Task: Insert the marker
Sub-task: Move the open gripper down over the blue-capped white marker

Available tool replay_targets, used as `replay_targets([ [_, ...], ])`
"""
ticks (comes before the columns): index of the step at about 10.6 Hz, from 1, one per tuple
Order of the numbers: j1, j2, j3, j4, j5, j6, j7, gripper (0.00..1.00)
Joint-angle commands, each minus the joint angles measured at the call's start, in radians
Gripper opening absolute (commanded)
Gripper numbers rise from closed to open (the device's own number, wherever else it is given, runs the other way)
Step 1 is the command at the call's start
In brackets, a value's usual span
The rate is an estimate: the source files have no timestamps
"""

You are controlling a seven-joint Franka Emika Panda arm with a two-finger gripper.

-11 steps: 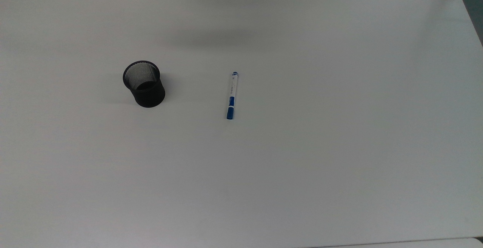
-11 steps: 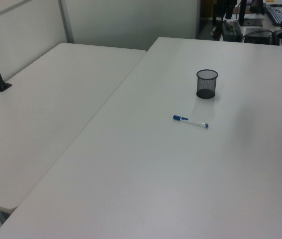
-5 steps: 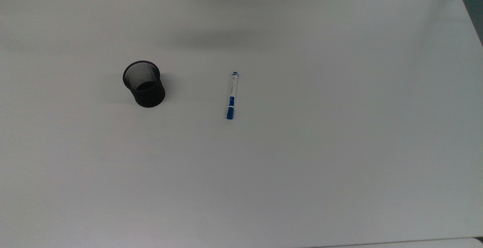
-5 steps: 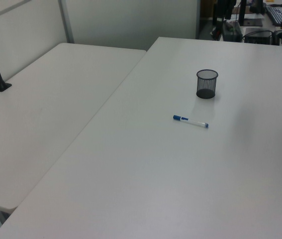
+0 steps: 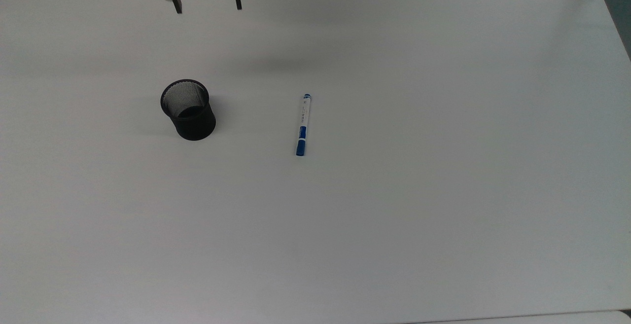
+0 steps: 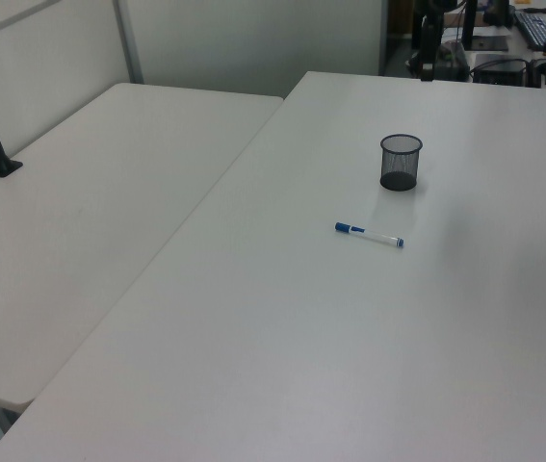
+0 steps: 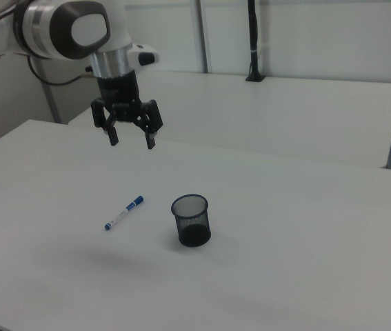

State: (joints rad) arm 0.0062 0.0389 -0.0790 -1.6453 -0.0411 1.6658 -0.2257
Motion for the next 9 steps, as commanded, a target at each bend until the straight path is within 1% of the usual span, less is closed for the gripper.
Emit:
replay_targets([
  [1,0.053,0.079,-0.004,-0.022,-0.022,0.056,0.148,1.00],
  [2,0.084,0.110,-0.004,-0.059,-0.025,0.128,0.239,1.00],
  [3,0.113,0.139,-0.004,-0.095,-0.028,0.219,0.300,1.00],
  [4,0.121,0.172,-0.004,-0.105,-0.028,0.292,0.351,1.00],
  [7,0.149,0.274,-0.002,-0.102,-0.028,0.414,0.390,0.99],
  [8,0.153,0.304,-0.002,-0.102,-0.026,0.439,0.425,0.91],
  [9,0.164,0.327,-0.001,-0.100,-0.026,0.472,0.451,0.79],
])
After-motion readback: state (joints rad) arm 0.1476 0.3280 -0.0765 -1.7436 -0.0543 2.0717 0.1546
